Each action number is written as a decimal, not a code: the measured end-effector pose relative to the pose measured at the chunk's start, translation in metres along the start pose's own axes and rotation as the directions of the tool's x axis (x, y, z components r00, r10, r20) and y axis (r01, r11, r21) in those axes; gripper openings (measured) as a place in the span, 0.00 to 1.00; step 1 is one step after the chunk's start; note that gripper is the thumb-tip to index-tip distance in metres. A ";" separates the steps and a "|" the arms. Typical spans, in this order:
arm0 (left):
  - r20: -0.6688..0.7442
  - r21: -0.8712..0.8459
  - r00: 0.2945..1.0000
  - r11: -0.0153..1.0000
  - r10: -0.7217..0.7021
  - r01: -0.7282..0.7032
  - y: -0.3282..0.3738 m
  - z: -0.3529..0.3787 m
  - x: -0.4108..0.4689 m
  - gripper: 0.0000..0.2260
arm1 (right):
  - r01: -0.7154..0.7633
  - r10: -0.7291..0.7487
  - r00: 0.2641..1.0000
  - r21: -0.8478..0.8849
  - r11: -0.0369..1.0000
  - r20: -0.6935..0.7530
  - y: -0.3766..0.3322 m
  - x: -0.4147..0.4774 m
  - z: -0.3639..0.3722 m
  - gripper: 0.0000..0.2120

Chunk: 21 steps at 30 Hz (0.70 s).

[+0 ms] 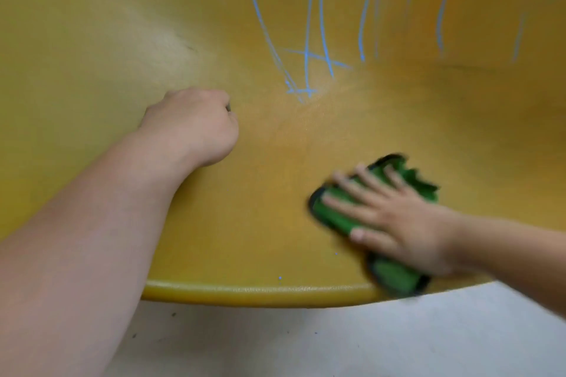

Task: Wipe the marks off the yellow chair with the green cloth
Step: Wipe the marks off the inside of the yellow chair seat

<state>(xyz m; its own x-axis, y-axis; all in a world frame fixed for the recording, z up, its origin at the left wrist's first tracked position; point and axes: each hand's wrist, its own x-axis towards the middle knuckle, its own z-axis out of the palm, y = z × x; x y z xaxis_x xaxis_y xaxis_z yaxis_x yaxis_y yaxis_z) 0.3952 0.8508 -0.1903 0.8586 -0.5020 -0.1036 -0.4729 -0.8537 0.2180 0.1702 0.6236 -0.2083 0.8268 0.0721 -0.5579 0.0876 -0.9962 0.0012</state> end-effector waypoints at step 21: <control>-0.034 0.090 0.998 0.994 -0.053 0.056 -0.054 -0.032 -0.011 0.15 | 0.217 -0.219 0.976 0.165 0.962 -0.007 -0.084 0.001 -0.012 0.25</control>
<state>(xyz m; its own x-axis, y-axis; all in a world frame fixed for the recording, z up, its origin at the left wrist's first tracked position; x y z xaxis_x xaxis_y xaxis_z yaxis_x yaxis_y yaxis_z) 0.4180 0.9069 -0.1704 0.8888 -0.4508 -0.0820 -0.4398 -0.8896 0.1232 0.1705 0.7082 -0.1988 0.7913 0.2887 -0.5389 0.1720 -0.9510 -0.2569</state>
